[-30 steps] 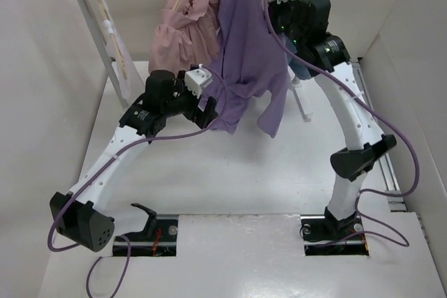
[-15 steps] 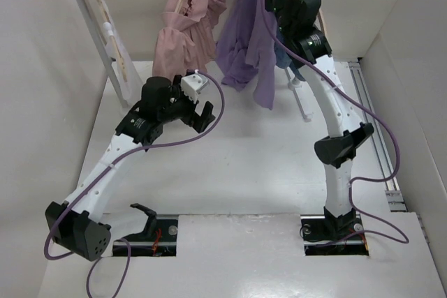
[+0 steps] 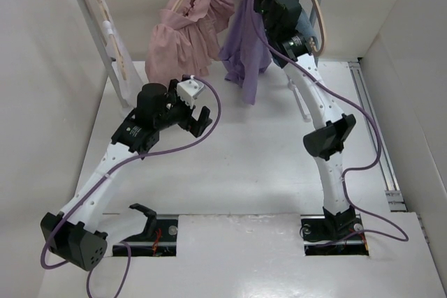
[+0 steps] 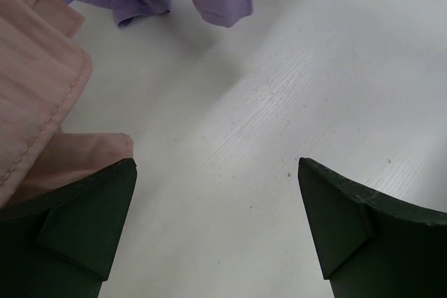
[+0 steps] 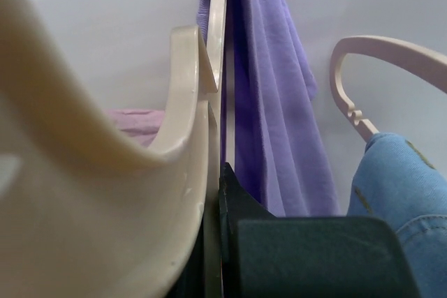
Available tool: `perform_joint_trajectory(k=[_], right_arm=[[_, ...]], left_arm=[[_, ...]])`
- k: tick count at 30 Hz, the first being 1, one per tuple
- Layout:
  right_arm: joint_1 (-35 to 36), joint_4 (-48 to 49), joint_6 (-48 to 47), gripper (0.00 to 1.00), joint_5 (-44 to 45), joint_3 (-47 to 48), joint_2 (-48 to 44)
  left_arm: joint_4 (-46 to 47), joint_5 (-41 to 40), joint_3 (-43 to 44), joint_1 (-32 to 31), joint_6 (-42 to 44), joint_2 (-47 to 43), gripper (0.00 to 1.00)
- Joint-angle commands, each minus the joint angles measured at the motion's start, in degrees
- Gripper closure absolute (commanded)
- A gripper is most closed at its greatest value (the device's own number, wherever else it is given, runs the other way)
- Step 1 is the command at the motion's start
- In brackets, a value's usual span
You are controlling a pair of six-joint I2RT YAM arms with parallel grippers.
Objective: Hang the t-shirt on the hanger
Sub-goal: Hang the hanger with tshirt onto the clothesline
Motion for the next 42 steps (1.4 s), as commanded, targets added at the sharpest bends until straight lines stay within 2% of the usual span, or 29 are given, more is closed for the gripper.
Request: perform_joint_trajectory(k=[1, 8, 14, 19, 21, 28, 29, 36, 42], right_arm=[[-1.0, 11.2, 3.8, 1.00, 1.0, 4.4, -1.2], [-1.5, 16.6, 7.6, 1.00, 0.4, 5.6, 1.1], [-1.5, 16.6, 8.8, 1.00, -0.2, 5.4, 3.3], [-1.5, 14.8, 7.5, 1.00, -3.6, 3.8, 1.3], [-0.2, 14.8, 5.8, 1.00, -4.4, 0.3, -2.0], [1.1, 14.8, 4.4, 1.00, -3.6, -26.5, -21.8], [1.1, 14.8, 3.8, 1.00, -4.6, -31.2, -23.5], [1.1, 12.9, -1.7, 1.00, -15.1, -47.5, -35.6], [-1.8, 6.5, -5.5, 1.00, -24.1, -58.2, -47.9]], left_arm=[[2.0, -0.6, -0.2, -0.3, 0.1, -2.1, 0.00], [1.5, -1.3, -0.2, -0.3, 1.6, -2.1, 0.00], [1.5, -1.8, -0.7, -0.3, 2.8, -2.1, 0.00], [1.5, -0.6, -1.3, -0.3, 4.9, -2.1, 0.00], [2.1, 0.3, -1.3, -0.3, 7.6, -2.1, 0.00], [1.1, 9.4, 4.6, -0.3, 20.5, 0.2, 0.00], [1.0, 9.4, 5.2, -0.3, 21.5, 0.2, 0.00], [1.0, 12.5, 11.5, -0.3, 28.6, 4.5, 0.00], [4.4, 14.0, 12.6, -0.3, 31.6, 5.1, 0.00]])
